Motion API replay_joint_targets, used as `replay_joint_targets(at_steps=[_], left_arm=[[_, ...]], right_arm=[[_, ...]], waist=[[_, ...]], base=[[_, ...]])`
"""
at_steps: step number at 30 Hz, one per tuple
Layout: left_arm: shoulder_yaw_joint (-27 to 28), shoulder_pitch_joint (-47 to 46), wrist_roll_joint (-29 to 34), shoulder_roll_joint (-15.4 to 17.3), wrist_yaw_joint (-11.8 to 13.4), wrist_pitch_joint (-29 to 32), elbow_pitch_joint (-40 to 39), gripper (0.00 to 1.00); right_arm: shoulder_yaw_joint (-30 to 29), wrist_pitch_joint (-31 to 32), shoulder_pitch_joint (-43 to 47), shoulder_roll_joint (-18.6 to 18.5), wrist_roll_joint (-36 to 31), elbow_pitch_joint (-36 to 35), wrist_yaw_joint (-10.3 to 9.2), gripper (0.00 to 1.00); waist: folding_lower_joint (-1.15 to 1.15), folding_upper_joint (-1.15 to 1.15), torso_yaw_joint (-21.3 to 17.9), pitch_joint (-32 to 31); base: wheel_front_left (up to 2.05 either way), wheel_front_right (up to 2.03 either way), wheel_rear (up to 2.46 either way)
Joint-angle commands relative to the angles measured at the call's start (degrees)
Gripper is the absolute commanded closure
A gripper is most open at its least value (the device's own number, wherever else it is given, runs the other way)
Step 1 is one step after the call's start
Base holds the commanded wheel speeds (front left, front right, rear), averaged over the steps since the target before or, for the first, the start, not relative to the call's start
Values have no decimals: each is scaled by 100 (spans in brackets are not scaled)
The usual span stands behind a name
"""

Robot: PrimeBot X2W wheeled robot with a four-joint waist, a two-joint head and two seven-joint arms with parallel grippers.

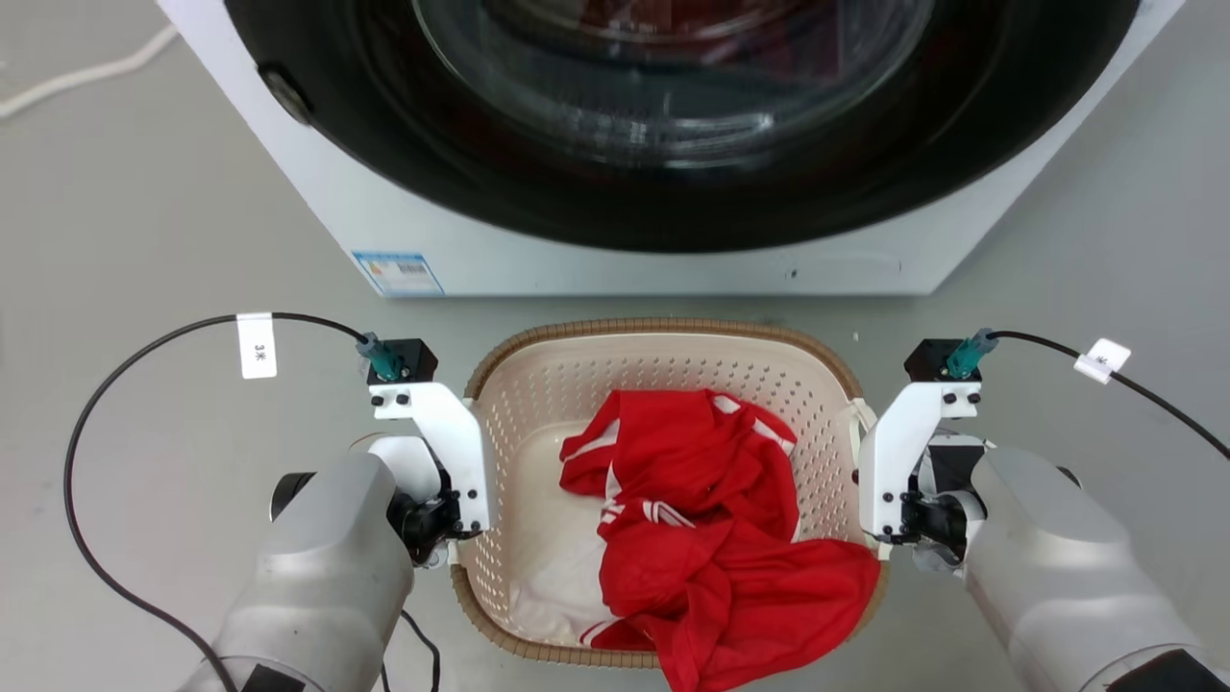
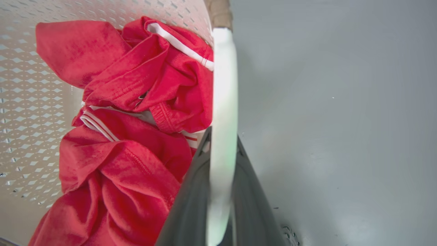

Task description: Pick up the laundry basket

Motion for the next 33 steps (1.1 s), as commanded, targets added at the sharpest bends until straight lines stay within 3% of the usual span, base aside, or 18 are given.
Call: replay_joint_targets(at_steps=[1,17,33], left_arm=[[-62,36,-67,-149,-78,41,-96,100],[-475,421,-395,-122,-78,544,42,100],[-743,942,-679,-117,-78,720,61,100]], right_arm=[[46,103,119,122,83,-54,68,100],[23,737,488,56,535,73,67,100],[79,821,943,129,677,136,67,100]], waist=[[0,0,84,-486],[0,0,137,-1644],[0,0,194,-2117]], base=[[0,0,0],[0,0,0],[0,0,0]])
